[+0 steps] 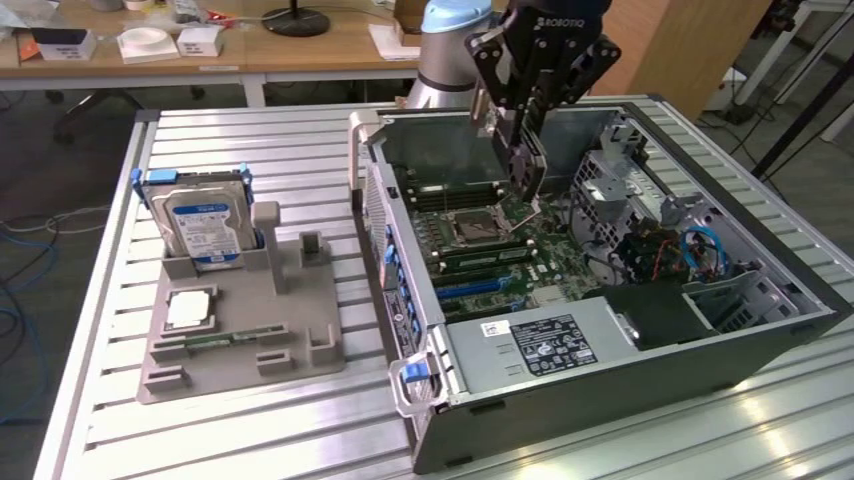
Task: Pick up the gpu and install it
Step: 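Pick up the gpu and move the gpu toward the slot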
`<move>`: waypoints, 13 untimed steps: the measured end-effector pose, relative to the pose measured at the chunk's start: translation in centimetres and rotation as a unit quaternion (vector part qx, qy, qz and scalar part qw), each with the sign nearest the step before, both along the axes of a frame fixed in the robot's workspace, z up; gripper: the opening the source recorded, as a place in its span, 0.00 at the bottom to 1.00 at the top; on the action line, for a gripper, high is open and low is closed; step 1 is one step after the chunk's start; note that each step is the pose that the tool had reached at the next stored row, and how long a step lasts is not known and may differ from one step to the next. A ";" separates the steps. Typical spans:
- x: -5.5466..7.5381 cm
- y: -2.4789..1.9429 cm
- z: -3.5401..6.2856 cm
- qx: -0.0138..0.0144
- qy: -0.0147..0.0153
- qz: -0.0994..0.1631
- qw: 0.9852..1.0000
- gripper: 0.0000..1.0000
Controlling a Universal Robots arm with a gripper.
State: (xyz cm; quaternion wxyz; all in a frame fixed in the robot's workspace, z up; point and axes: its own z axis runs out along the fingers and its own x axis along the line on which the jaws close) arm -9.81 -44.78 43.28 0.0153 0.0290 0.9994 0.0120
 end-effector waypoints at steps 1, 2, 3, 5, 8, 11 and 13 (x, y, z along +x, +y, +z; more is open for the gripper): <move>0.2 0.00 0.00 0.000 0.000 0.000 1.000 0.26; 0.4 0.00 0.00 0.000 0.000 0.000 1.000 0.26; 0.6 0.00 0.00 0.000 0.000 0.001 1.000 0.26; 1.0 0.00 -0.01 0.000 0.000 0.001 1.000 0.26; 1.6 0.00 -0.01 0.000 0.000 0.002 1.000 0.26; 2.2 0.00 -0.02 0.000 0.000 0.002 1.000 0.26; 2.6 0.00 -0.02 0.000 0.000 0.003 1.000 0.26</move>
